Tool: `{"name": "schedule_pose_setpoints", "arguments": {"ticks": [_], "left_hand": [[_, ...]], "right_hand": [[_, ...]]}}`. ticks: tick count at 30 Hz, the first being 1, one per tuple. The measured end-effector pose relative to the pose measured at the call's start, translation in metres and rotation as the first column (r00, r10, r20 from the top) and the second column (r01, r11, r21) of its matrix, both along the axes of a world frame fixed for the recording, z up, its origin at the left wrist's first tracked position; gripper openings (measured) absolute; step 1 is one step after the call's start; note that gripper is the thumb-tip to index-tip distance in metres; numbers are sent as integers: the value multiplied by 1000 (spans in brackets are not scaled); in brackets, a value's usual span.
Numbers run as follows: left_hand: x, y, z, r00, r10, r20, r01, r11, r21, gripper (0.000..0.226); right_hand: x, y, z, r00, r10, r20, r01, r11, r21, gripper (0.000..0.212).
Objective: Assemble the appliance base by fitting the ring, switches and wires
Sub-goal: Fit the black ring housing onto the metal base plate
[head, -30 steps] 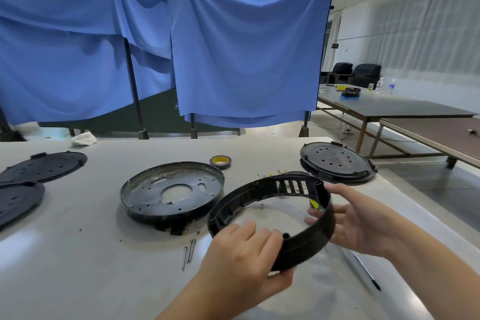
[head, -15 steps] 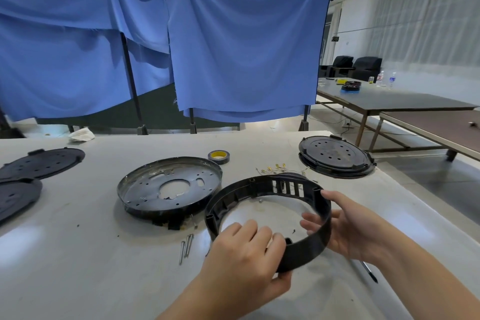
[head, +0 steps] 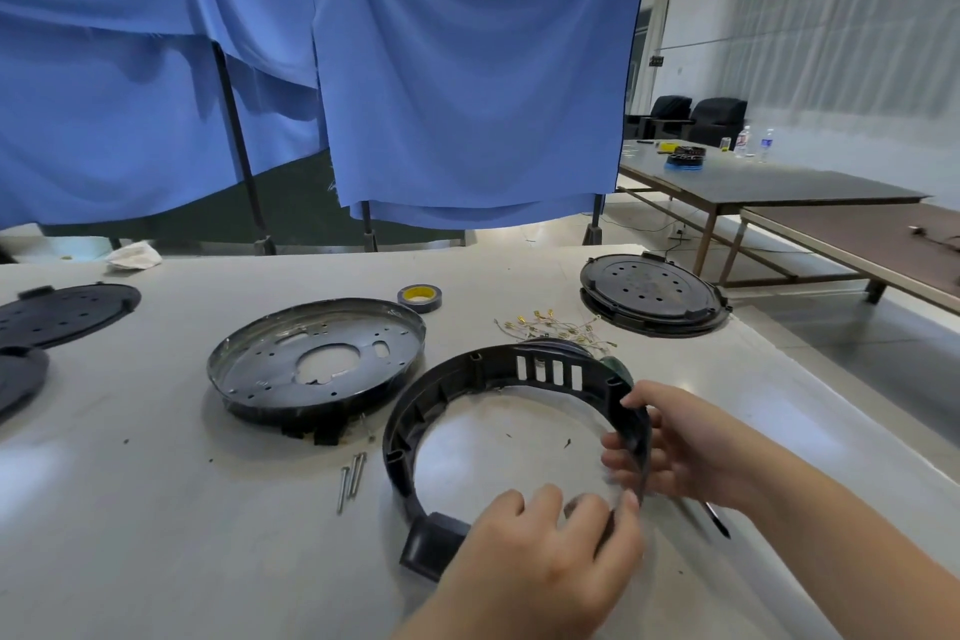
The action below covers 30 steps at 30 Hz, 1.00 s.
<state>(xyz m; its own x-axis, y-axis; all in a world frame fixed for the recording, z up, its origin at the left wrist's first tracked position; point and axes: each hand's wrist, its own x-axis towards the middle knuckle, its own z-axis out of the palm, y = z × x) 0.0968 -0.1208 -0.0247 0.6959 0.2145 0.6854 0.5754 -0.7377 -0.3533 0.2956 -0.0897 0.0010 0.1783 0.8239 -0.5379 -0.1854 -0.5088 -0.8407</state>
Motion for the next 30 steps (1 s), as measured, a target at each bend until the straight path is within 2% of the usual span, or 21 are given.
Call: {"name": "schedule_pose_setpoints", "arguments": {"ticks": [5, 9, 12, 14, 22, 24, 27, 30], "left_hand": [[3, -3, -6, 1000, 20, 10, -20, 998, -56, 19], [-1, -3, -4, 997, 72, -1, -72, 994, -78, 43], [-6, -6, 1, 997, 73, -25, -75, 993, -94, 38], [-8, -8, 4, 998, 60, -27, -63, 992, -105, 32], [-5, -15, -1, 999, 19, -29, -21, 997, -69, 48], [-5, -15, -1, 1000, -7, -24, 6, 999, -54, 41], [-9, -15, 0, 998, -41, -51, 40, 999, -20, 16], [-17, -18, -1, 996, -53, -65, 52, 998, -23, 19]], "right_hand": [[-5, 6, 0, 988, 54, 148, -49, 998, -39, 35], [-8, 14, 2, 947, 141, 287, -121, 989, -86, 36], [-11, 16, 5, 901, 236, 364, -190, 969, -157, 35], [-10, 14, 7, 883, 282, 375, -222, 955, -195, 30], [-6, 1, 5, 839, 310, 447, -238, 948, -211, 21], [-6, 0, 6, 837, 304, 455, -243, 952, -188, 25], [-6, -1, 6, 835, 304, 459, -252, 952, -173, 33], [-9, -3, 6, 824, 327, 463, -274, 945, -181, 37]]}}
